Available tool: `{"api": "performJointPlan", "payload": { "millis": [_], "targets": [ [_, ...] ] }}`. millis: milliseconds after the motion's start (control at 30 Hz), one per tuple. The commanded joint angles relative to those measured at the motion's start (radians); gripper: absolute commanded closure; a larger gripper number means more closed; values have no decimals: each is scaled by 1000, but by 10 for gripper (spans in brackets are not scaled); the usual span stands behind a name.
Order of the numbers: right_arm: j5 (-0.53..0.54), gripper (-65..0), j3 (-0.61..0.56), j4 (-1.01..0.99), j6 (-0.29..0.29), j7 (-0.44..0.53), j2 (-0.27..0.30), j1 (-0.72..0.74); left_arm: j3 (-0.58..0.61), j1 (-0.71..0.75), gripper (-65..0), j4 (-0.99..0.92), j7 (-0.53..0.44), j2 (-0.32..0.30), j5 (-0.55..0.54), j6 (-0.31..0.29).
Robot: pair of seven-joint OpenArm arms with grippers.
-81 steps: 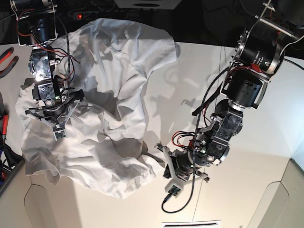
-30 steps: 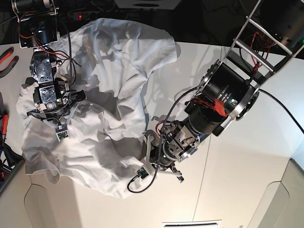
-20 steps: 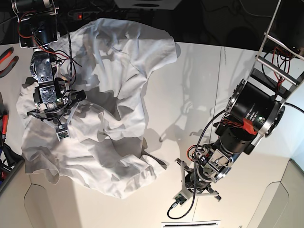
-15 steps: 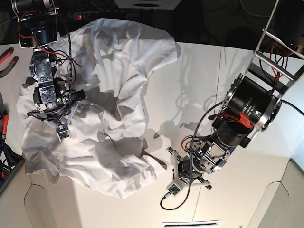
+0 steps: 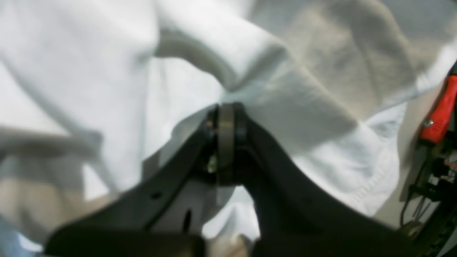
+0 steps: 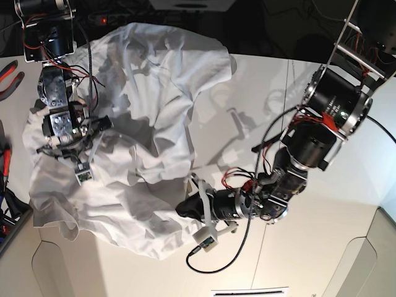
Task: Layout the t-shirt on the table in an organized manner, then fold the t-shirt properly
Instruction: 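Pull the shirt edge outward with the left gripper to spread it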
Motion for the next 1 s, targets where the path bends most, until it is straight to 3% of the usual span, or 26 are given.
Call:
{"api": "performJointPlan", "payload": {
  "millis": [0,33,67,133,200,300,467,767,967],
  "targets": [
    [64,0,-6,-13,51,-60,-6,-18,-22,-8,0,60,36,-24,-31,-7],
    [64,0,-6,-13,51,-60,-6,-18,-39,11,0,108,96,-43,-56,-7],
    [64,0,-6,-13,51,-60,-6,-18,-53,31,-39,154,158,-60,-90,-7],
    [64,0,-6,-13,51,-56,-6,-17,-77,69,-216,239,266,-91,-180,-7],
    [64,0,-6,-13,51,-53,-6,-17,-99,112,-318,311,356,-119,-288,-7],
    [64,0,-6,-13,51,-53,-6,-17,-132,180,-322,383,439,-139,-404,-7],
    [64,0,-6,-13,52,-53,-7,-18,-163,274,-322,433,443,-101,-420,-7],
    [64,0,-6,-13,52,-53,-7,-20,-163,291,-322,433,409,85,-167,-7],
    [64,0,-6,-13,52,-53,-6,-20,-163,292,-313,433,409,110,-124,-7]
  ]
}}
